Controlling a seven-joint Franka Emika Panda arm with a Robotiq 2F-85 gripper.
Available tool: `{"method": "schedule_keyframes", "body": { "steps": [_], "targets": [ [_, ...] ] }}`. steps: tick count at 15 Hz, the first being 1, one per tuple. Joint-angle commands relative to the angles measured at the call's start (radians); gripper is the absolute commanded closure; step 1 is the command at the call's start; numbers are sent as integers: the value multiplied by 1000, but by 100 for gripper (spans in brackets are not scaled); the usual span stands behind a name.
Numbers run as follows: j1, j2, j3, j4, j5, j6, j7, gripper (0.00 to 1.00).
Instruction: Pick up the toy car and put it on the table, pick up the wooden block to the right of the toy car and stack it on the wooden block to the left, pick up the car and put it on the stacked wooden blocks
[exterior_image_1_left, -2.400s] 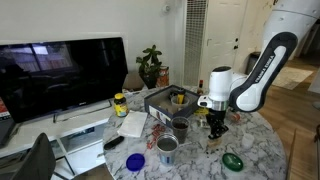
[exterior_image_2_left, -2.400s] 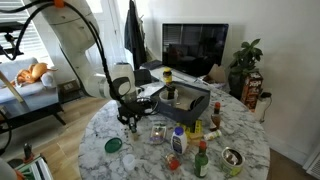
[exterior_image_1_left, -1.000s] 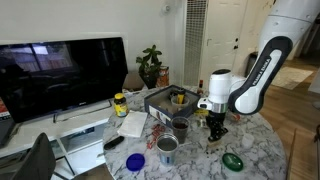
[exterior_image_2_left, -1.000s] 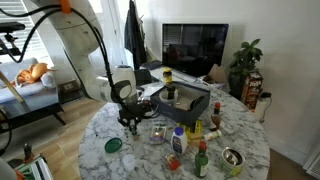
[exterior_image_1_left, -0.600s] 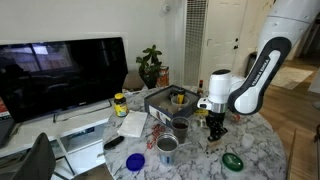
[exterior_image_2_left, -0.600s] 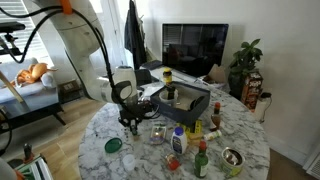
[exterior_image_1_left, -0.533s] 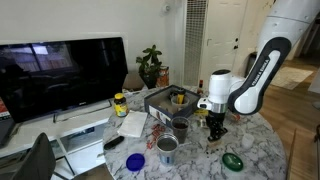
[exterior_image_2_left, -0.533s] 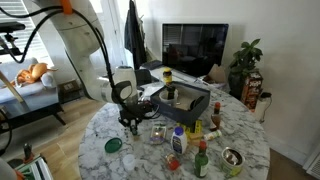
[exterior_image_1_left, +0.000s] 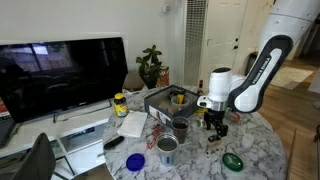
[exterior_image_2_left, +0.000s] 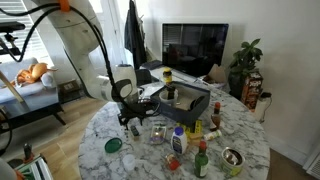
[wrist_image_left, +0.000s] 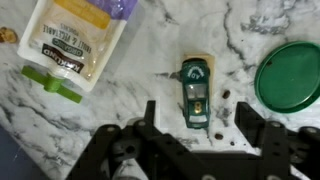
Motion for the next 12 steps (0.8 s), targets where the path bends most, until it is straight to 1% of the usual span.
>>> {"method": "schedule_keyframes", "body": {
  "steps": [1,2,4,5,7,8,10,12],
  "targets": [
    [-9,-117,20,-66,53,19,1,0],
    [-19,-145,34,-74,109,28,30,0],
    [-27,-206,54,-75,219,-22,63,0],
    [-22,-236,56,-74,267,-38,80,0],
    [5,-293,33,-70,335,-84,137,0],
    [20,-320,19,-68,359,-103,173,0],
    [47,-363,-18,-67,358,-127,274,0],
    [69,-398,-49,-65,330,-151,400,0]
  ]
}}
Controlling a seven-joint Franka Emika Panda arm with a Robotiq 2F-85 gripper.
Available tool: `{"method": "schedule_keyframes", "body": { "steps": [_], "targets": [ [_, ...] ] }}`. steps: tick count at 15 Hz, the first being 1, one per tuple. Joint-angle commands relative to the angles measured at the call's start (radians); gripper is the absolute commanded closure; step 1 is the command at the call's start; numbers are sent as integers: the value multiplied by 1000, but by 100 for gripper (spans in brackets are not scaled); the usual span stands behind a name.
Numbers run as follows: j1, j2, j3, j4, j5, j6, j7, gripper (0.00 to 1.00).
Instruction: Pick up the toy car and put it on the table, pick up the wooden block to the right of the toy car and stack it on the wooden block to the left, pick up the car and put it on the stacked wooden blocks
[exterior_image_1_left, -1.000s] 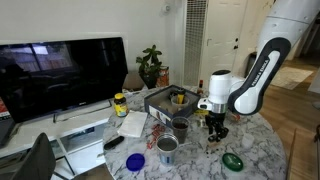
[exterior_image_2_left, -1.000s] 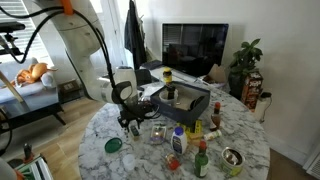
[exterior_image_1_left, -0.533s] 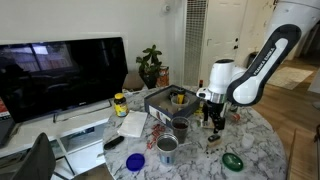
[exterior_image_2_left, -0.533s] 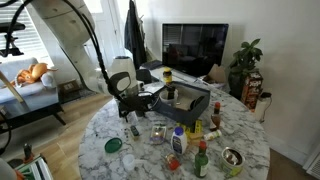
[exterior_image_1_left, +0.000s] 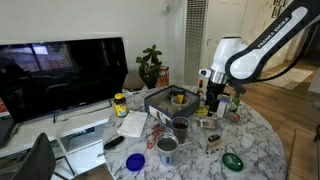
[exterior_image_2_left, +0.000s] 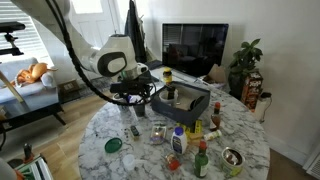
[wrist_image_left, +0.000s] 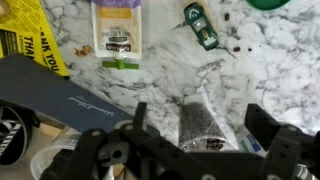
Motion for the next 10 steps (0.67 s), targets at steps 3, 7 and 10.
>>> {"method": "schedule_keyframes", "body": {
  "steps": [3,7,10],
  "targets": [
    [72,-121,-86,-32,-33,-88,337,0],
    [90,-103,-110,0,-44,-109,417,0],
    [93,-119,-114,-2,-69,-132,504,0]
  ]
}}
